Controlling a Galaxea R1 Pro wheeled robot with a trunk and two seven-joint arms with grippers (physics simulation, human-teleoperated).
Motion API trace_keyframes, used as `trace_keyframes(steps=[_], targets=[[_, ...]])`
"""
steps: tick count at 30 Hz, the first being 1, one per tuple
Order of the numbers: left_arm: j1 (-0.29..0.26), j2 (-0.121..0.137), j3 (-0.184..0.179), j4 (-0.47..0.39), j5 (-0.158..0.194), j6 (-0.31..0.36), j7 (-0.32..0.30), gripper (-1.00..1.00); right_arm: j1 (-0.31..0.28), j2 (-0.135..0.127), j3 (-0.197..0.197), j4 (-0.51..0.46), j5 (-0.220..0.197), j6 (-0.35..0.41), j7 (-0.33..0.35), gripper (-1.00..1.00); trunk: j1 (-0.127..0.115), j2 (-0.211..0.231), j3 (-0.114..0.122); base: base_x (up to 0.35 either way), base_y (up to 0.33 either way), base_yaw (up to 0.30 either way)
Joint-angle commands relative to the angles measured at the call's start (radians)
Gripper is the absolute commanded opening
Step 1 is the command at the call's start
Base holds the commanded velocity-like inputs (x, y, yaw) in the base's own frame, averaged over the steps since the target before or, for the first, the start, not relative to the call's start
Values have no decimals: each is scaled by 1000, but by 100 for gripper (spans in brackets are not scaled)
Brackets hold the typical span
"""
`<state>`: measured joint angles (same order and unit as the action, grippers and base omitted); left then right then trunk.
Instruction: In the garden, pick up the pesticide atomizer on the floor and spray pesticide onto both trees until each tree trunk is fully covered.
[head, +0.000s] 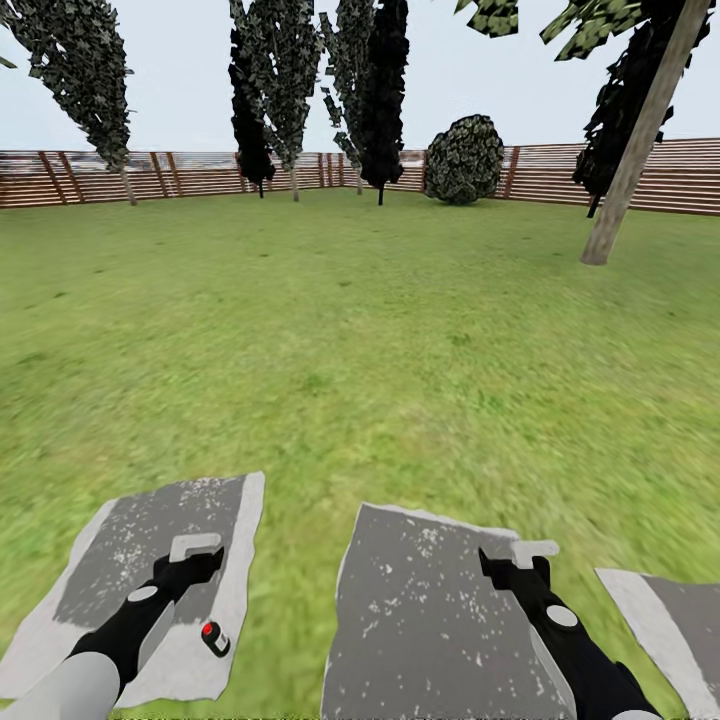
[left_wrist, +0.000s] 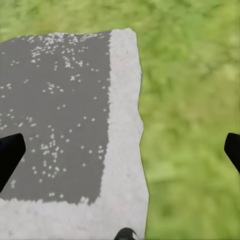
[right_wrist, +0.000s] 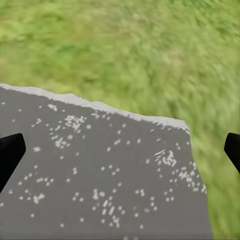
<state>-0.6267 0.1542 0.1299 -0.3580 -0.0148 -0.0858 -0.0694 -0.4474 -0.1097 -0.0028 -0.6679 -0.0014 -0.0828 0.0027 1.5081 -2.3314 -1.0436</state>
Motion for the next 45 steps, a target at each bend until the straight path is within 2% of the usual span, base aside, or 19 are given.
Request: trace_keyframes(steps=[1, 5, 11, 24, 45], targets=[[-1, -1, 8, 1, -1, -4, -7, 100, 0, 0, 0, 1, 0, -3, 0, 100, 4, -8, -4, 0, 0, 0], [1, -1, 8, -4, -1, -14, -7, 100, 0, 0, 0, 1, 0, -3, 0, 100, 19, -36, -17, 0, 0, 0], [2, -1, 9, 3, -1, -111, -7, 100, 0, 0, 0, 1, 0, -3, 0, 100, 42, -78, -35, 0, 0, 0], [2, -1, 11, 4, 1, -124, -7, 100, 0, 0, -2, 1, 0, -3, -1, 100, 92, -169, -87, 0, 0, 0], [3, 0, 16, 5, 1, -124, -6, 100, 0, 0, -3, 1, 0, -3, -4, 100, 101, -173, -202, 0, 0, 0]])
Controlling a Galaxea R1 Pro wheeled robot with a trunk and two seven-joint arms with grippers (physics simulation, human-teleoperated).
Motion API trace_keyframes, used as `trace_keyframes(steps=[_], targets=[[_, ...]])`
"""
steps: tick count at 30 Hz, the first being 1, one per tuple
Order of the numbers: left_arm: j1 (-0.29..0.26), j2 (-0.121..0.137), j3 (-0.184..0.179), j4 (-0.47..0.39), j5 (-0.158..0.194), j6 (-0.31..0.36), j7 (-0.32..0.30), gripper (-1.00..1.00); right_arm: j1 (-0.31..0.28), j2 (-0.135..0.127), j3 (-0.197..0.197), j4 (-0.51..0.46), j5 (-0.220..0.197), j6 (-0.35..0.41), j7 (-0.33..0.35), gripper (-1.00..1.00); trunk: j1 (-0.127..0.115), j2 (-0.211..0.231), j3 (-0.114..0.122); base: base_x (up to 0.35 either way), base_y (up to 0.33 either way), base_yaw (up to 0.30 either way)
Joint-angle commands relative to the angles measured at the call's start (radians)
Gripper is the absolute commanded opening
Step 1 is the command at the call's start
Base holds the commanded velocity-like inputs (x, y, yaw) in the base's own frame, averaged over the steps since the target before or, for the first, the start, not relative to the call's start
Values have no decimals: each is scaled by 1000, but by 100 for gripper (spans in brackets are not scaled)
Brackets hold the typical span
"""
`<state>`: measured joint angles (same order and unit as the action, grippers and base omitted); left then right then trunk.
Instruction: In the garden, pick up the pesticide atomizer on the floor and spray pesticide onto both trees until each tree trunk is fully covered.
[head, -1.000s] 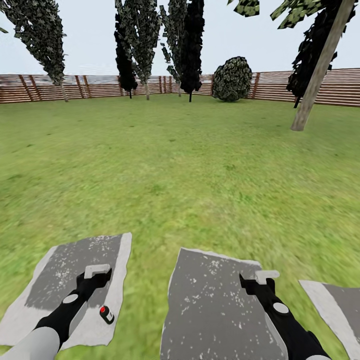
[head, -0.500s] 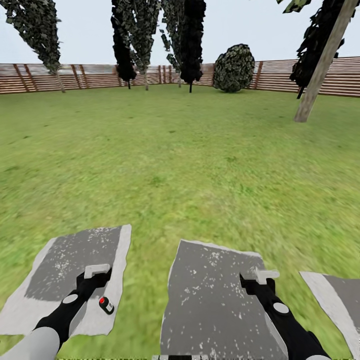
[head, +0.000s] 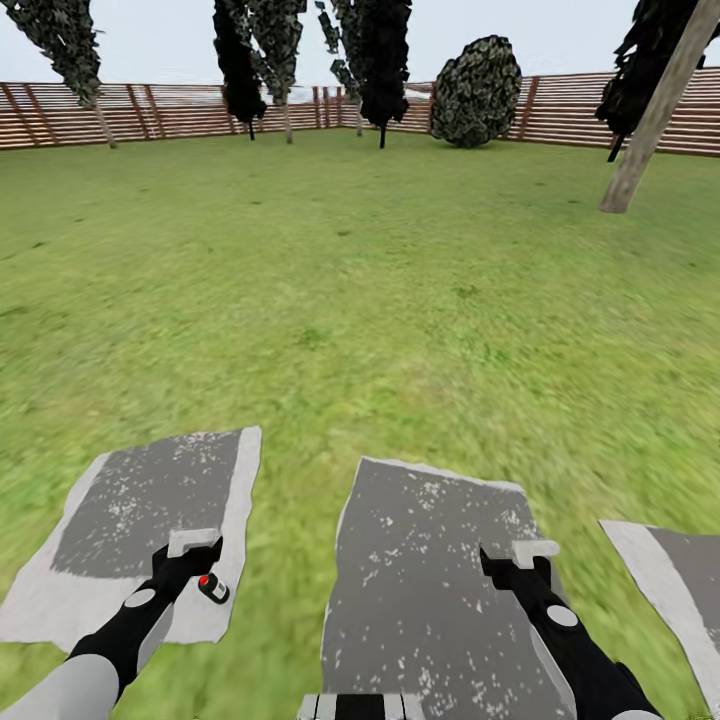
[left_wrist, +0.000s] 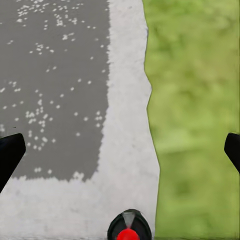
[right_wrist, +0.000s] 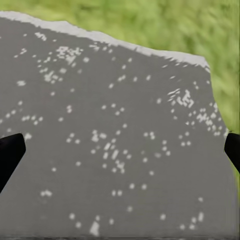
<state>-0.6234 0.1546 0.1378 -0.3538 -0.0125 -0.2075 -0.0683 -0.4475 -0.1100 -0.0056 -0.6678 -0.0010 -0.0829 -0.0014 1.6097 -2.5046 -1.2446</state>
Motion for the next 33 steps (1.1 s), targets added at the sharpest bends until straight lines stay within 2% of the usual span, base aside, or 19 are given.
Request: trace_keyframes(steps=[1, 15, 33], targets=[[0, -1, 8, 1, -1, -3, -7, 100, 0, 0, -1, 1, 0, -3, 0, 100, 0, -1, -6, 0, 0, 0], [0, 0, 9, 2, 0, -3, -7, 100, 0, 0, -1, 1, 0, -3, 0, 100, 6, -4, -79, 0, 0, 0], [0, 0, 9, 3, 0, -3, -7, 100, 0, 0, 0, 1, 1, -3, 0, 100, 15, -8, -150, 0, 0, 0]])
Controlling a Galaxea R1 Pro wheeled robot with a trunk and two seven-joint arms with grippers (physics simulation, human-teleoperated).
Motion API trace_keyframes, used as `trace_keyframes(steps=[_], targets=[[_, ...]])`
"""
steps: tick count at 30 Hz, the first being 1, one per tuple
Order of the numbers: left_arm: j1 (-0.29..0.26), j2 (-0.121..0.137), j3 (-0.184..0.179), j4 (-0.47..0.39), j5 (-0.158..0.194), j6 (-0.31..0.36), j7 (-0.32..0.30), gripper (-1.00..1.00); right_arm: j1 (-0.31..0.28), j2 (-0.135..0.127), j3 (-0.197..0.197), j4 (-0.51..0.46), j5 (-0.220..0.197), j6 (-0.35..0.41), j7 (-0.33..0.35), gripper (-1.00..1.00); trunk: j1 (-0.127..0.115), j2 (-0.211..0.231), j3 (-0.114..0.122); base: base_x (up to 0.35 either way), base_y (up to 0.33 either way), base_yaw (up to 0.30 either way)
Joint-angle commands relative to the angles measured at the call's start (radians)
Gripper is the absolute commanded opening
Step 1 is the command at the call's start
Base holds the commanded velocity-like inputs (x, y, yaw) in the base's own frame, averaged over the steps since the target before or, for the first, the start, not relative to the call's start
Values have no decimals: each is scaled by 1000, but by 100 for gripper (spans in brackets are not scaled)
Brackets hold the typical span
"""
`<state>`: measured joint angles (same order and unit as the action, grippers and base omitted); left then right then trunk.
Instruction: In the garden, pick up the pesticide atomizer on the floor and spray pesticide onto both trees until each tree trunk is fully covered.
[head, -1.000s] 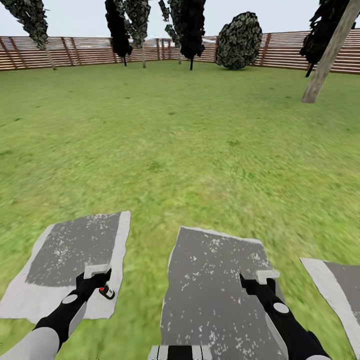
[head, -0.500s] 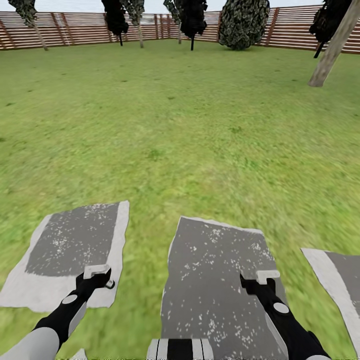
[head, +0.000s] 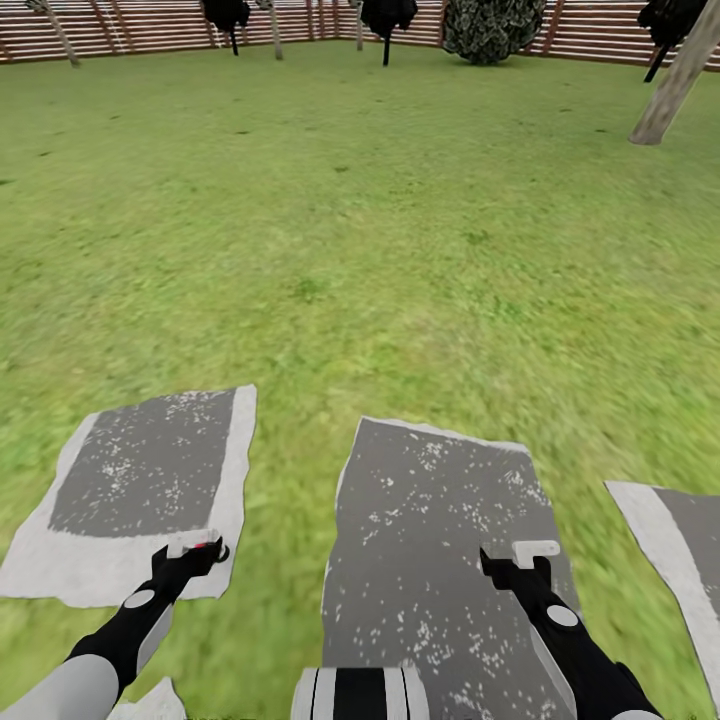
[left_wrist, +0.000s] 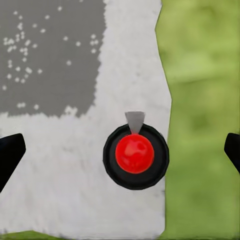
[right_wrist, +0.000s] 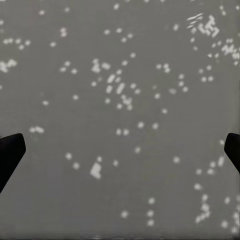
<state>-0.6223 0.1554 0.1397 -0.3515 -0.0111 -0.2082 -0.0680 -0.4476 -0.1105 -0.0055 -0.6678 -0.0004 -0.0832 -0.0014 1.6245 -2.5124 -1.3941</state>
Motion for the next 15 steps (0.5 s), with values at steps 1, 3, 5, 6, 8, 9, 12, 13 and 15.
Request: trace_keyframes(steps=[1, 3, 5, 6, 8, 9, 12, 13, 15], targets=[[-1, -1, 8, 1, -1, -3, -7, 100, 0, 0, -1, 1, 0, -3, 0, 100, 0, 0, -5, 0, 0, 0], [1, -1, 8, 1, -1, -3, -7, 100, 0, 0, -1, 1, 0, -3, 0, 100, 1, -1, -12, 0, 0, -29], [1, -1, 8, 2, -1, -3, -7, 100, 0, 0, -1, 1, 0, -3, 0, 100, 2, -1, -16, 0, 0, -190], [1, 0, 8, 2, -1, -3, -7, 100, 0, 0, -1, 1, 0, -3, 0, 100, 2, -1, -16, 0, 0, -57], [2, 0, 8, 2, -1, -4, -7, 100, 0, 0, 0, 1, 0, -3, 0, 100, 2, -1, -20, 0, 0, -35], [2, 0, 8, 2, -1, -5, -7, 100, 0, 0, 0, 1, 0, -3, 0, 100, 2, -2, -24, 0, 0, -15], [2, 0, 8, 2, -1, -10, -7, 100, 0, 0, 0, 1, 0, -3, 0, 100, 4, -2, -35, 0, 0, -7], [2, 0, 8, 2, -1, -11, -7, 100, 0, 0, 0, 1, 0, -3, 0, 100, 4, -3, -39, 0, 0, -3], [3, 0, 9, 2, -1, -12, -7, 100, 0, 0, -1, 1, 0, -3, 0, 100, 5, -3, -48, 0, 0, -2]])
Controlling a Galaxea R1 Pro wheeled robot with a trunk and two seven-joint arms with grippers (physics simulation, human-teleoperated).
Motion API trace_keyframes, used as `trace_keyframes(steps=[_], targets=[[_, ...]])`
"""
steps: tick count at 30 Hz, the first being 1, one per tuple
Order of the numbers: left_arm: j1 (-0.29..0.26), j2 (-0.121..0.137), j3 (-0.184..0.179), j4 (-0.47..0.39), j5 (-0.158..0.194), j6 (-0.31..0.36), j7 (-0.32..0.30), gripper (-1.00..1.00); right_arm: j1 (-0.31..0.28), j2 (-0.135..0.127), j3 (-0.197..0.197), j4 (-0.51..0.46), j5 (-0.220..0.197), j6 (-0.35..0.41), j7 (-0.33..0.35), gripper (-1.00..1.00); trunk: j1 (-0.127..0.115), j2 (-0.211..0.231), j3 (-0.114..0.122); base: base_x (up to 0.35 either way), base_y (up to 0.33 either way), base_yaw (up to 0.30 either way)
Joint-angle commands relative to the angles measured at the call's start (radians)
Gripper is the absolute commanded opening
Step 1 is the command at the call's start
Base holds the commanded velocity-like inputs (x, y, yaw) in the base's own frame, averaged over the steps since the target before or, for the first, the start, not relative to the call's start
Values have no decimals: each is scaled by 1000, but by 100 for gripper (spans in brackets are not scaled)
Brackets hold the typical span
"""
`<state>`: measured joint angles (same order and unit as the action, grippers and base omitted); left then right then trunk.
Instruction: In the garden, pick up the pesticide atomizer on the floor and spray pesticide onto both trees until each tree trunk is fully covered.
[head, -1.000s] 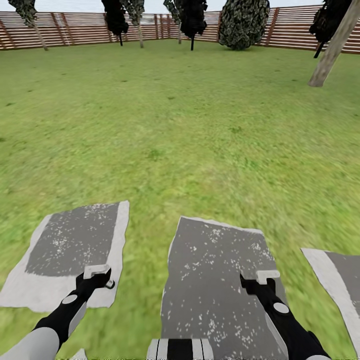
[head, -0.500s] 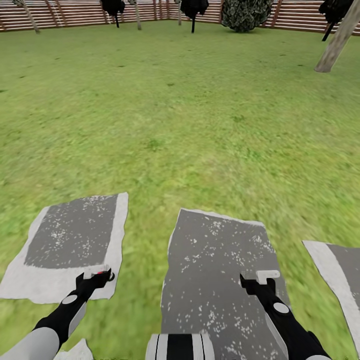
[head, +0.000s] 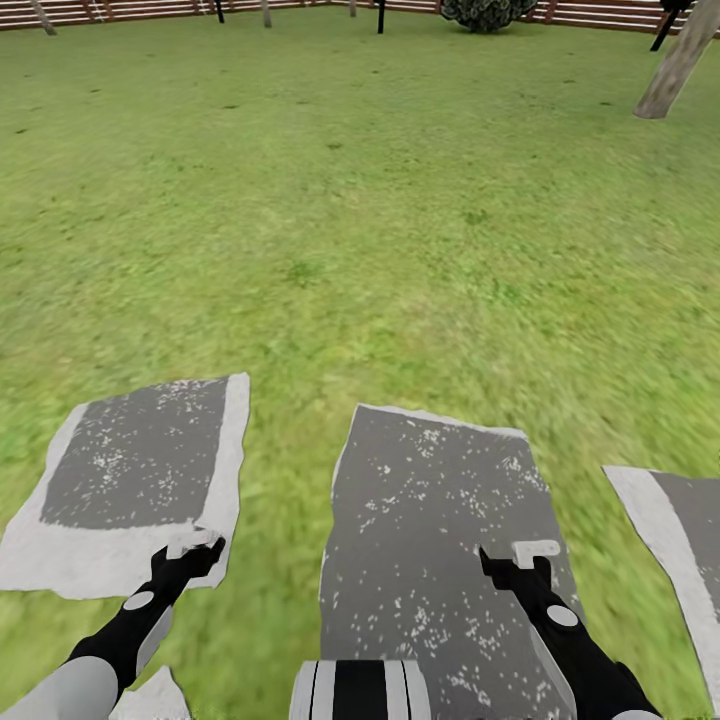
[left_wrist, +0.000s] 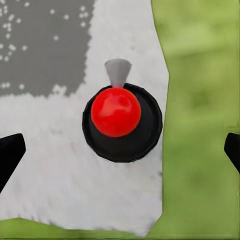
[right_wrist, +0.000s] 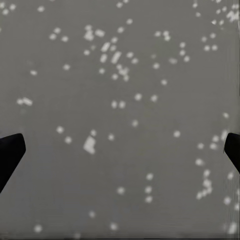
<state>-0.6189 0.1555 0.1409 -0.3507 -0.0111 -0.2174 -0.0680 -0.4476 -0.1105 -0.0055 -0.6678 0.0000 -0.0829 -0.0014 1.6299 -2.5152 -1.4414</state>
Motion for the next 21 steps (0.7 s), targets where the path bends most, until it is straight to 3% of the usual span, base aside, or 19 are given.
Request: trace_keyframes(steps=[1, 12, 18, 21], targets=[[0, -1, 8, 1, -1, -3, -7, 100, 0, 0, -1, 1, 0, -3, 0, 100, 0, 0, -5, 0, 0, 0], [1, -1, 8, 1, 0, -8, -7, 100, 0, 0, 0, 1, 0, -3, 0, 100, 1, -1, -15, 0, 0, 0], [1, -1, 8, 1, 0, -8, -7, 100, 0, 0, 0, 1, 0, -3, 0, 100, 3, -2, -38, 0, 0, 0], [1, -1, 7, 1, 0, -8, -7, 100, 0, 0, 0, 1, 0, -3, 0, 100, 3, -2, -38, 0, 0, 0]])
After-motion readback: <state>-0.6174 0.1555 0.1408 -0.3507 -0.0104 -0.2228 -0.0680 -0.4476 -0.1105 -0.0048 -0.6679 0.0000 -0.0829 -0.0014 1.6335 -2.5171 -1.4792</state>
